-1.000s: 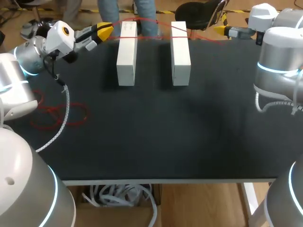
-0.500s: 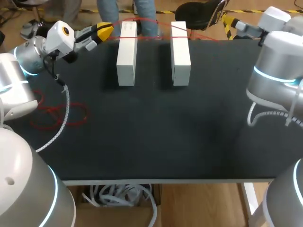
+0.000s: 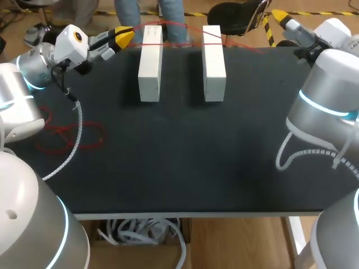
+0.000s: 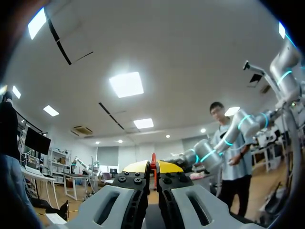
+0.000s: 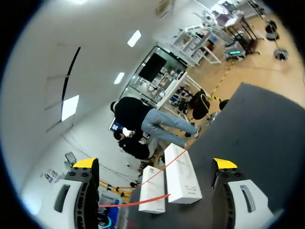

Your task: Grab the tape and strap the tape.

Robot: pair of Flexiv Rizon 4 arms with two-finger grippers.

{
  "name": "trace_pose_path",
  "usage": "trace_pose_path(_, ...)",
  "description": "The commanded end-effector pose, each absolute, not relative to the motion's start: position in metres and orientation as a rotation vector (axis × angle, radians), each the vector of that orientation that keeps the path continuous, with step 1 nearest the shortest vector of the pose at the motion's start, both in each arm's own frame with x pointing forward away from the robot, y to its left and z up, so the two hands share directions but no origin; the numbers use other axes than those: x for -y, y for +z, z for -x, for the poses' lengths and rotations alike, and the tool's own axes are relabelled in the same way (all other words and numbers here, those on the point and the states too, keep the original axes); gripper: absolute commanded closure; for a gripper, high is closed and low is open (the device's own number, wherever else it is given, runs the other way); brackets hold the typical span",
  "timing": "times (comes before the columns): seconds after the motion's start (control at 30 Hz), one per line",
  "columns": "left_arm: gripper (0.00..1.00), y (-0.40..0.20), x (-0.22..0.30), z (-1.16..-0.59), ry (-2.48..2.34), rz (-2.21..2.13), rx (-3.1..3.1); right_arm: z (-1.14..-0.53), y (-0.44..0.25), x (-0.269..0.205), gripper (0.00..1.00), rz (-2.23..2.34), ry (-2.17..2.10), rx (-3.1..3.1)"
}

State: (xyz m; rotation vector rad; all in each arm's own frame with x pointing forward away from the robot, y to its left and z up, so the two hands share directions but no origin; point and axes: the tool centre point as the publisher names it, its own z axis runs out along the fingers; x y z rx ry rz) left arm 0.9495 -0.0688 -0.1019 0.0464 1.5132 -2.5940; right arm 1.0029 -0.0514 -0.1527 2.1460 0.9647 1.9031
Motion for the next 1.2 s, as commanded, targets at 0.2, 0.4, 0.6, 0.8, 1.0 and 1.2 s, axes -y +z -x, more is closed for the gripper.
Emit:
trace_pose_path(0.2, 1.0, -0.102, 0.069, -0.95, -2.596, -0.049, -1.512, -0.967, -0.148, 0.037, 0.0, -2.303, 1.965, -0.733)
trace_pose_path(0.4, 1.0, -0.102, 0.069, -0.95, -2.596, -0.049, -1.512, -0.958, -0.148, 0.025, 0.0, -2.397, 1.999, -0.596)
trace_pose_path(0.6, 1.0, -0.102, 0.069, -0.95, -2.596, -0.049, -1.512, -0.954, -0.151, 0.01, 0.0, -2.441, 2.104, -0.468)
trace_pose_path(0.8, 1.0, -0.102, 0.069, -0.95, -2.596, -0.049, -1.512, -0.952, -0.154, -0.009, 0.0, -2.517, 2.184, -0.354)
trace_pose_path(1.0, 1.0, -0.102, 0.069, -0.95, -2.596, -0.049, -1.512, -0.959, -0.156, -0.027, 0.0, -2.521, 2.281, -0.224)
trace_pose_path(1.2, 1.0, -0.102, 0.069, -0.95, -2.596, -0.049, -1.512, -0.964, -0.159, -0.044, 0.0, -2.579, 2.339, -0.123)
